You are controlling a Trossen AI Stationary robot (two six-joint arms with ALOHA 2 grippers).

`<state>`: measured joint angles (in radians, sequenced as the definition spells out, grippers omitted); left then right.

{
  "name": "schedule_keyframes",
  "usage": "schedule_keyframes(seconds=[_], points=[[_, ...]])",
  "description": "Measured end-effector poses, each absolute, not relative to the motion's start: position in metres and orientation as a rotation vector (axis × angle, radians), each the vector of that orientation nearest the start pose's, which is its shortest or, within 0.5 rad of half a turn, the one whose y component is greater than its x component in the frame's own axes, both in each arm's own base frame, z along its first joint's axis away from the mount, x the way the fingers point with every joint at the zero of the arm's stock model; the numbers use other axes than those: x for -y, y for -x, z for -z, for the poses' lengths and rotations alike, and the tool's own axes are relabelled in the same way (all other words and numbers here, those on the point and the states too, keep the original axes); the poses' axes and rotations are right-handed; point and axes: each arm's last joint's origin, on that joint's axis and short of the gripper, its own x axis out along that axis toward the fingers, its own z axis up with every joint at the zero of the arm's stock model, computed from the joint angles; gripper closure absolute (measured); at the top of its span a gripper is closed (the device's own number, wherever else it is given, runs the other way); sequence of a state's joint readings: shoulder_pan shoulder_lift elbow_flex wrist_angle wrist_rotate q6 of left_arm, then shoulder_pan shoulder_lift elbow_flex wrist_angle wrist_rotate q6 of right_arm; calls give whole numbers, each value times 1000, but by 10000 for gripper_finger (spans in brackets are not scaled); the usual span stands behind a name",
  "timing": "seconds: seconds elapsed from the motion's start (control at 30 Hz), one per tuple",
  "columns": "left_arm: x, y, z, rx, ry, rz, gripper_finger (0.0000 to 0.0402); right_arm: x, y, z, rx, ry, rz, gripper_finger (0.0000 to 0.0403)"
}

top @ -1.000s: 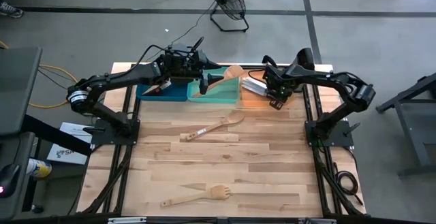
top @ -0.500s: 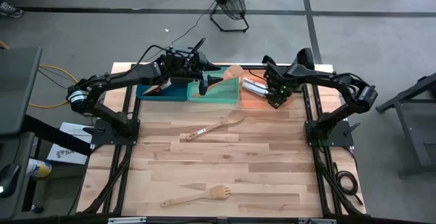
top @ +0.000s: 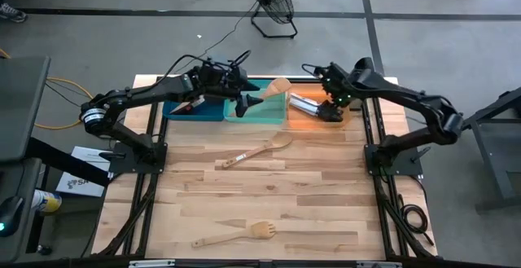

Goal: Pick & Place Kitchen Items
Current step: Put the serving spoon into the green bin

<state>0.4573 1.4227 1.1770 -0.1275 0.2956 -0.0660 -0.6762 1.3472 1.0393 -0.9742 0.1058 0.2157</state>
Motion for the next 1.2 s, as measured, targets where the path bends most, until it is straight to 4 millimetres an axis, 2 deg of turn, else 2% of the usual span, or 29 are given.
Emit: schedule_keyframes(seconds=[0.2, 0.4, 0.6, 0.77, 0.87, 1.1, 1.2], points=[[-118, -295, -317, -476, 179, -191, 148, 137, -170, -284, -987, -554, 777, 155], [-96, -299, -310, -566, 133, -172, 149, 113, -156, -320, -747, -464, 725, 155], [-72, -301, -300, -686, 114, -212, 148, 91, -141, -341, -609, -405, 670, 154], [-49, -314, -286, -746, 62, -224, 148, 77, -134, -349, -552, -398, 625, 154], [-41, -323, -273, -780, 96, -226, 148, 71, -132, -352, -538, -389, 600, 154], [-40, -349, -249, -888, 231, -284, 148, 65, -133, -352, -547, -357, 554, 154], [-42, -361, -242, -947, 247, -299, 148, 61, -134, -353, -559, -322, 483, 154]])
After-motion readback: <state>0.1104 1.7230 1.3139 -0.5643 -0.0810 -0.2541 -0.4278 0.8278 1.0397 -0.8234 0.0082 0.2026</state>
